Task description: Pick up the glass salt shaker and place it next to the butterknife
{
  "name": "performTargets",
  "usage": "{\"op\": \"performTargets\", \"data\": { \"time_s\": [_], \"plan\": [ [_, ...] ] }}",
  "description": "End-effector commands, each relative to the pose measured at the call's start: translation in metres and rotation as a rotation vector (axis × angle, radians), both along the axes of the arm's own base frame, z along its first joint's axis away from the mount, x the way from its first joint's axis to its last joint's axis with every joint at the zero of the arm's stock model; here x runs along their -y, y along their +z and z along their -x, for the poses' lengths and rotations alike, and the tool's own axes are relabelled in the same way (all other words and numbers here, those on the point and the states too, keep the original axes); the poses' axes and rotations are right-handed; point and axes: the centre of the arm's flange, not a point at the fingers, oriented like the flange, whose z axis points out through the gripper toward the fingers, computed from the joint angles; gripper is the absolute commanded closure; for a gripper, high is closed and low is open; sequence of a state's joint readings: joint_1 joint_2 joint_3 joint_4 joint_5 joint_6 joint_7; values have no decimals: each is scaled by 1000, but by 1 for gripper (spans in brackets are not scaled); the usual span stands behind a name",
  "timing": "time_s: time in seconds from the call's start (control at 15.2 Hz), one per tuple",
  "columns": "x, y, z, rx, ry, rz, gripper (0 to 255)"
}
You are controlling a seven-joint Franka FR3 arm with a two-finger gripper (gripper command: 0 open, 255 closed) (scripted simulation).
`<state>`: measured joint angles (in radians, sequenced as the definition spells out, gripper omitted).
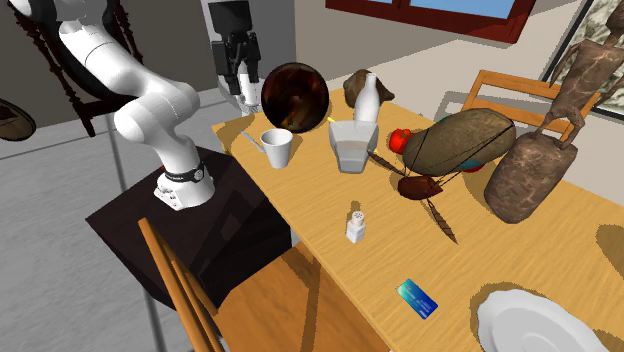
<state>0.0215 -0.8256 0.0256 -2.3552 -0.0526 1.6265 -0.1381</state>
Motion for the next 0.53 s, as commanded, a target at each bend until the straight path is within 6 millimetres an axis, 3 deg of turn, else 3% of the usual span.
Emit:
{"op": "performTargets", "data": {
  "time_s": [0.0, 0.46],
  "plan": [
    [0, 0, 0, 0, 0, 0, 0],
    [4, -59, -73, -19, 19, -13, 0]
  ]
}}
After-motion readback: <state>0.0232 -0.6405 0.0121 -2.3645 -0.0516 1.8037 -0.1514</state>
